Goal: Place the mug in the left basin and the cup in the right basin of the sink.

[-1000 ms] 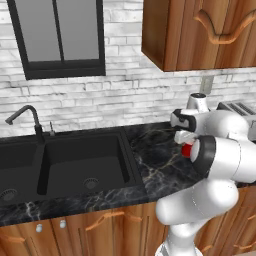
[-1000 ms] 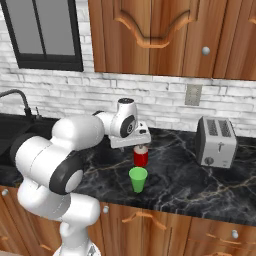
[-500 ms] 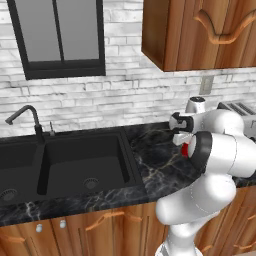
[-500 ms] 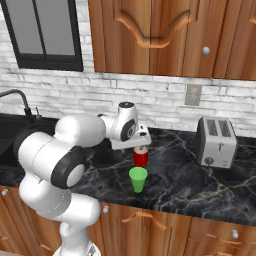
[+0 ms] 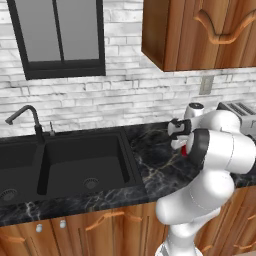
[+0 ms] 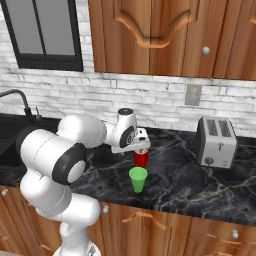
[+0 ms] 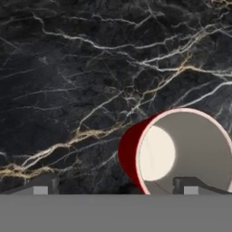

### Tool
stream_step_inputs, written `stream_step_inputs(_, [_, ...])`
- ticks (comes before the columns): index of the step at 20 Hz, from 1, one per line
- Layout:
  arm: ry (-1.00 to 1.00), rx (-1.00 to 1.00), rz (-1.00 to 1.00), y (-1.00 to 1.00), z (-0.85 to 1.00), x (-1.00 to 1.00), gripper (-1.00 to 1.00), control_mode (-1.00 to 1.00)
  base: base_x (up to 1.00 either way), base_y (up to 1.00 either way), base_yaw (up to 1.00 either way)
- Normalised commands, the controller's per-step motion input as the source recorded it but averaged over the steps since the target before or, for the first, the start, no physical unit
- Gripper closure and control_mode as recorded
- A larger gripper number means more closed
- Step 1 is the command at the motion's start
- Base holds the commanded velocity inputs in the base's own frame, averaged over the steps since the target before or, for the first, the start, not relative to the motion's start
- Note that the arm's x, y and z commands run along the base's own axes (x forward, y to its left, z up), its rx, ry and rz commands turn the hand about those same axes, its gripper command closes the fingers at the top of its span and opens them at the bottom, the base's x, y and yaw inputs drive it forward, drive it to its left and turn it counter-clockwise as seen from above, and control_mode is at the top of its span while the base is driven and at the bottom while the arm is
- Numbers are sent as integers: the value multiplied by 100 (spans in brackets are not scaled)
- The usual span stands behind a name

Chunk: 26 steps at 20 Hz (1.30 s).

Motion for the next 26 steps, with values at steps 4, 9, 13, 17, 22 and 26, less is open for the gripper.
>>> stream_step_inputs(4, [-1, 0, 0, -1, -15, 1, -100, -100, 0, 0, 0])
stream_step_inputs(9, [0, 0, 0, 0, -17, 1, -100, -100, 0, 0, 0])
stream_step_inputs(13, [0, 1, 1, 0, -14, 8, -100, -100, 0, 0, 0])
stream_step_inputs(17, [0, 0, 1, 0, -10, 7, 100, -100, 0, 0, 0])
stream_step_inputs(22, [0, 0, 0, 0, -1, 1, 100, -100, 0, 0, 0])
stream_step_inputs(26, [0, 0, 0, 0, 0, 0, 100, -100, 0, 0, 0])
